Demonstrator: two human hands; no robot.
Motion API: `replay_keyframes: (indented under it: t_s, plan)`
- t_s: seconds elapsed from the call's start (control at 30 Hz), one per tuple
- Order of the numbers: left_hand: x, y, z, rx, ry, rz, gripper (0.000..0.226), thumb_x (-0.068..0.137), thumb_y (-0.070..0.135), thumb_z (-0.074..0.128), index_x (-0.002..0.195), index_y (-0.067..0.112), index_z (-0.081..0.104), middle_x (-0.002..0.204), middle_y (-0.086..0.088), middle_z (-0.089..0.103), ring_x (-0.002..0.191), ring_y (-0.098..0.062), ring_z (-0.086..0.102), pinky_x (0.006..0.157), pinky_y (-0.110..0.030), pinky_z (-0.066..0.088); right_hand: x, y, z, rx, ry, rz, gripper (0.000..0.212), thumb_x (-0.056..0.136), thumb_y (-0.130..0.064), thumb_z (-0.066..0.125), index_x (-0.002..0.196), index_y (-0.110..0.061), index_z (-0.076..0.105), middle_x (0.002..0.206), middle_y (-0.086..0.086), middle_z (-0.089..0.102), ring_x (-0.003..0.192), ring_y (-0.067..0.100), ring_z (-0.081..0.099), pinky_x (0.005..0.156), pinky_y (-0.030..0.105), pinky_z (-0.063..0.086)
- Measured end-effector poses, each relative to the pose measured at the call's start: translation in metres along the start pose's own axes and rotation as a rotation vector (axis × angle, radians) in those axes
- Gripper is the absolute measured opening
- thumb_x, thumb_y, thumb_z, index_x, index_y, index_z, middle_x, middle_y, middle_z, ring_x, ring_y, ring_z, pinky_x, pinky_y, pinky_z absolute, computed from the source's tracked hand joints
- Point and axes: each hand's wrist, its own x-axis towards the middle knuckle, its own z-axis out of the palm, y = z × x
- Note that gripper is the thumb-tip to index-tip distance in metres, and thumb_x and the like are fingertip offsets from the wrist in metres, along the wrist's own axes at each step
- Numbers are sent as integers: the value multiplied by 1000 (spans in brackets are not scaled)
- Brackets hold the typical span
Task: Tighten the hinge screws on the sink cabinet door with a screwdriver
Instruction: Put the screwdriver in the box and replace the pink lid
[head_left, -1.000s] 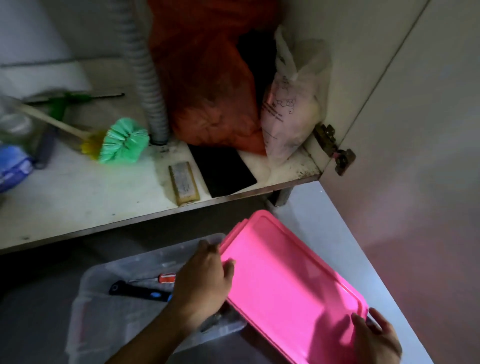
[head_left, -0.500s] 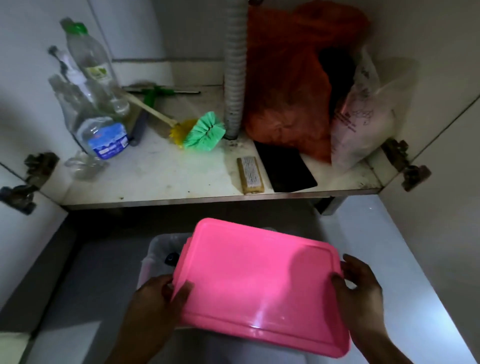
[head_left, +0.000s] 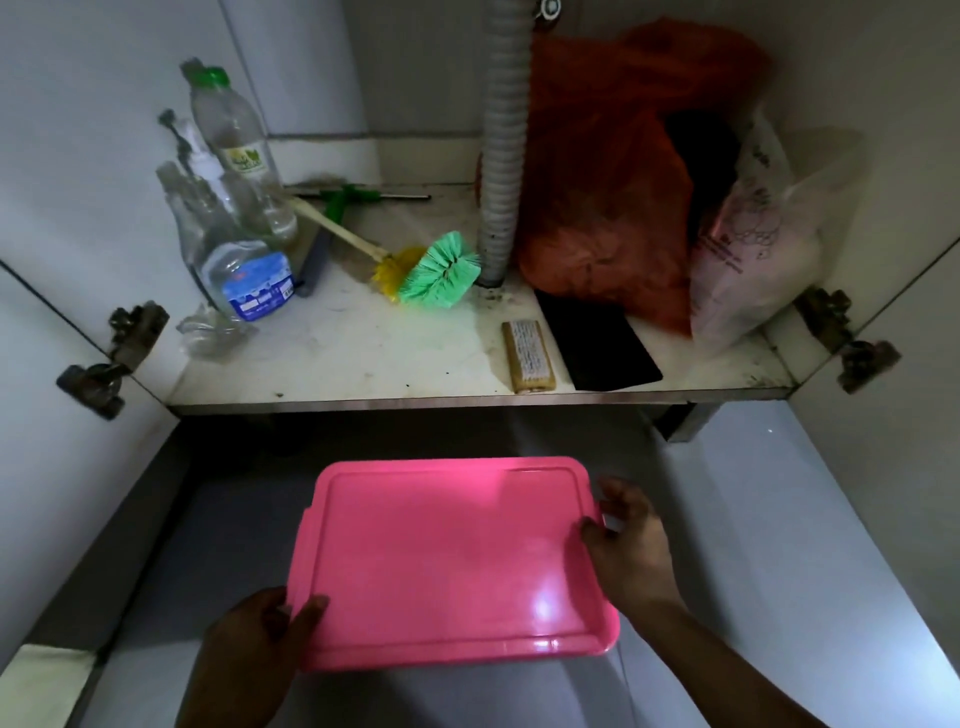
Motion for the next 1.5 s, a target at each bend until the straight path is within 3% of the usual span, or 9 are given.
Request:
replay_keyframes:
  t_s: [0.13,0.37,0.57,0.7,0.87,1.07,1.23,1.4,1.5]
  plan:
    - [-1,-5,7,13,25,86,42,83,49,70,99,11,77,68,1,69,63,-15,62,63,-31,43,2,7,0,-21,-20,-3,47,83,1,66,126,-14,57,119,0,61,108,18,60,94,37,52]
    - [5,-7,10,-91,41,-87,42,74,44,85,102,16,72,65,7,69,66,-16,65,69,-34,49,6,9,-7,-167,-77,-78,39,85,-1,64,123,-10,63,119,4,66,111,20,62,98,38,51]
    - [6,-13,17,-156,45,-166,35,68,46,88,90,32,64,56,6,68,63,-10,65,60,-29,41,11,28,0,-180,-51,-126,37,82,-3,71,116,-17,65,111,-4,65,97,12,64,77,15,48]
    - [10,-14,17,-293,-19,-202,32,73,40,87,95,30,65,73,4,74,71,-17,70,62,-30,46,8,32,-2,-193,-20,-78,39,83,-13,73,120,-18,63,109,-5,64,95,13,62,82,27,52]
    - [12,-12,16,-451,-110,-293,32,75,37,86,98,25,67,84,-4,75,76,-26,70,58,-34,51,6,33,-11,-239,-51,-35,32,83,-25,75,114,-21,69,94,-13,68,72,-4,62,63,8,44]
    - [8,-10,10,-578,-175,-423,47,74,54,78,109,24,67,103,-7,74,92,-32,70,70,-39,50,8,26,-8,-315,-45,-41,33,85,-26,72,116,-14,70,101,0,72,76,8,63,71,22,50]
    - [9,-6,12,-575,-176,-441,49,70,54,80,105,22,70,100,-7,75,90,-31,70,73,-39,49,8,28,-3,-331,-45,-22,32,87,-27,68,116,-15,70,103,2,72,83,16,69,77,33,58]
    - [13,-8,13,-561,-175,-458,52,65,55,82,105,23,72,98,-6,75,91,-31,69,72,-40,50,10,29,-4,-292,-32,-23,33,84,-24,72,116,-13,70,100,0,71,74,10,63,69,21,51]
    - [13,-9,13,-562,-153,-428,57,52,59,82,95,23,75,90,-5,77,88,-31,70,70,-39,52,10,29,-4,-259,-21,-22,36,79,-23,76,113,-14,71,86,-11,64,67,-3,59,59,3,41]
